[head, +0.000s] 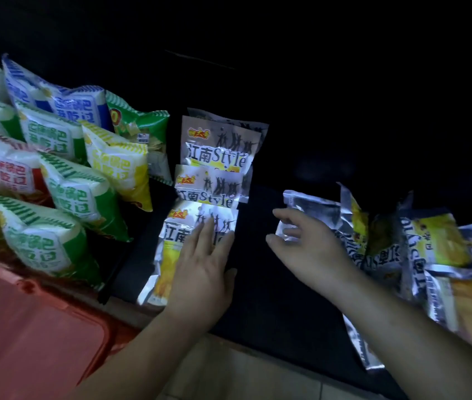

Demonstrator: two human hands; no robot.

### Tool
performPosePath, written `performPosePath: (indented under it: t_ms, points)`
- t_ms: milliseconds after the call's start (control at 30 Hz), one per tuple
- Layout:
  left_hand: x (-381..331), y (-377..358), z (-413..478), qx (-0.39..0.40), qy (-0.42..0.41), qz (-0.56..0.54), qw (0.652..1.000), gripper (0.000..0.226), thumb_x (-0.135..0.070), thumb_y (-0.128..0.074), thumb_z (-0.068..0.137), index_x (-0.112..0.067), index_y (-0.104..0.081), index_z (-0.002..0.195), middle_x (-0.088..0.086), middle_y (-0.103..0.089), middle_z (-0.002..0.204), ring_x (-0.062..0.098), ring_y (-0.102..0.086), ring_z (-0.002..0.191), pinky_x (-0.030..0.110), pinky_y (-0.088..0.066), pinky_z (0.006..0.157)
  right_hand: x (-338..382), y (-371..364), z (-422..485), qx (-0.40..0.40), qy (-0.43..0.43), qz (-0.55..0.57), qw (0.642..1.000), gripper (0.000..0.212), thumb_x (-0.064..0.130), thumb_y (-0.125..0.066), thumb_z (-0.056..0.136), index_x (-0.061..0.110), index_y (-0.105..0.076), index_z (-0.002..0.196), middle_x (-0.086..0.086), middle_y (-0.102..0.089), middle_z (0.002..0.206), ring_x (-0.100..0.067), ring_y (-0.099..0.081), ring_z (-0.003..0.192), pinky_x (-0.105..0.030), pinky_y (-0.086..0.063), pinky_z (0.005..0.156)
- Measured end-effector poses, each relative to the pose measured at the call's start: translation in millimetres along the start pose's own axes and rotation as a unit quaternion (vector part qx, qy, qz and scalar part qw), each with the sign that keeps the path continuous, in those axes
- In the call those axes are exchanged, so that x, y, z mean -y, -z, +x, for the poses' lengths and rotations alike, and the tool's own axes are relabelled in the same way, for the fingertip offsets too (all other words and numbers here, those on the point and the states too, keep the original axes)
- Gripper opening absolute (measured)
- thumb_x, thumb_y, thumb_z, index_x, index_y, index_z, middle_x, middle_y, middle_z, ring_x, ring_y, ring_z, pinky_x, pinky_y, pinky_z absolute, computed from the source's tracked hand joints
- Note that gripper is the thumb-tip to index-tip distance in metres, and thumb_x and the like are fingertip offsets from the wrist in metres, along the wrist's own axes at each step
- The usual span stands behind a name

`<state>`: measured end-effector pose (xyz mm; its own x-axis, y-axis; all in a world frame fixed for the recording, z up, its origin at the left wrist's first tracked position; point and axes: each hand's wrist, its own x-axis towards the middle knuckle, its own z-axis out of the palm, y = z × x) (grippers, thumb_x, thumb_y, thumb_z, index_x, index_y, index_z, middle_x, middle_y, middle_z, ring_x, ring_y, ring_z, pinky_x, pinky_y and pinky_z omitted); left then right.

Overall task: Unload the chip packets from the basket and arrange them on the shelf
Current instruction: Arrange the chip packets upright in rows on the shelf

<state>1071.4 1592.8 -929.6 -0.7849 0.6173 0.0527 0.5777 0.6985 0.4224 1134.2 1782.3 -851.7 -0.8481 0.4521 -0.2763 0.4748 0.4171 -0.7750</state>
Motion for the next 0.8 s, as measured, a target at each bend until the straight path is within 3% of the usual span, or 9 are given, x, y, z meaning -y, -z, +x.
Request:
performPosePath:
  t_ms: [67,133,267,400,467,567,633,700,800]
  points:
    - [-13,-2,7,-0.002,0.001,-0.049,0.999,0.064,-0.025,-0.075,0.084,-0.016,-0.054,0.143,0.020,-0.040,0.156,0.041,-0.039,0.142,0.053,-0.039,0.115,-9,13,-4,-0.065,0.042,-0.028,0.997,0.041,0.033,-0.069,0.093,0.038,-0.061,0.133,0.020,-0.056,0.123,-0.001,-0.060,0.105,-0.031,-0.054,0.089]
    - [-33,-8,17,0.027,0.018,-0.114,0.993,0.061,-0.029,-0.071,0.089,-0.023,-0.051,0.146,0.010,-0.037,0.160,0.033,-0.039,0.144,0.046,-0.039,0.116,-20,35,-9,-0.136,0.101,-0.142,0.975,0.035,0.032,-0.069,0.093,0.032,-0.065,0.128,0.015,-0.052,0.111,-0.011,-0.060,0.091,-0.036,-0.054,0.077]
    - [-69,-32,54,0.111,0.031,-0.198,0.974,0.059,-0.032,-0.069,0.092,-0.032,-0.049,0.147,-0.001,-0.043,0.154,0.020,-0.043,0.142,0.035,-0.041,0.113,-51,68,-16,-0.231,0.154,-0.285,0.917,0.033,0.029,-0.072,0.088,0.023,-0.068,0.120,0.001,-0.054,0.111,-0.028,-0.055,0.106,-0.039,-0.050,0.076]
    - [-81,-62,89,0.152,0.085,-0.181,0.968,0.075,-0.031,-0.067,0.090,-0.042,-0.032,0.154,0.005,-0.048,0.148,0.029,-0.044,0.138,0.044,-0.043,0.112,-97,64,-28,-0.113,0.124,-0.180,0.969,0.044,0.029,-0.068,0.091,0.030,-0.063,0.134,0.011,-0.051,0.141,-0.012,-0.041,0.138,-0.034,-0.045,0.108]
    - [-87,-71,97,0.153,0.114,-0.180,0.965,0.072,-0.036,-0.067,0.089,-0.049,-0.034,0.151,0.003,-0.054,0.140,0.029,-0.053,0.128,0.046,-0.048,0.107,-115,73,-31,-0.116,0.116,-0.133,0.977,0.049,0.024,-0.068,0.092,0.029,-0.060,0.141,0.018,-0.048,0.145,-0.001,-0.032,0.141,-0.026,-0.036,0.115]
    - [-85,-73,97,0.125,0.120,-0.202,0.964,0.047,-0.036,-0.065,0.086,-0.054,-0.055,0.128,-0.014,-0.071,0.114,0.013,-0.068,0.105,0.037,-0.057,0.092,-127,92,-34,-0.123,0.078,-0.101,0.984,0.054,0.024,-0.067,0.095,0.031,-0.054,0.146,0.025,-0.044,0.144,-0.002,-0.036,0.142,-0.014,-0.033,0.109]
    - [-89,-73,92,0.065,0.113,-0.189,0.973,0.040,-0.045,-0.060,0.088,-0.047,-0.060,0.128,-0.012,-0.069,0.119,0.012,-0.066,0.110,0.037,-0.056,0.095,-129,99,-35,-0.119,0.064,-0.069,0.988,0.055,0.023,-0.066,0.095,0.034,-0.052,0.147,0.024,-0.044,0.148,-0.001,-0.040,0.141,-0.021,-0.038,0.111]
    - [-109,-63,82,-0.012,0.100,-0.218,0.971,0.036,-0.048,-0.060,0.094,-0.037,-0.064,0.128,-0.007,-0.062,0.127,0.010,-0.059,0.117,0.028,-0.051,0.096,-124,103,-38,-0.131,0.086,-0.023,0.987,0.051,0.020,-0.063,0.095,0.035,-0.056,0.143,0.024,-0.049,0.143,0.001,-0.047,0.134,-0.032,-0.046,0.110]
    - [-153,-44,68,0.042,0.104,-0.408,0.906,0.025,-0.046,-0.061,0.097,-0.032,-0.071,0.115,-0.012,-0.070,0.113,0.001,-0.065,0.105,0.016,-0.050,0.085,-112,105,-41,-0.184,0.139,-0.007,0.973,0.043,0.020,-0.058,0.092,0.029,-0.063,0.134,0.021,-0.058,0.127,-0.005,-0.060,0.117,-0.038,-0.057,0.092]
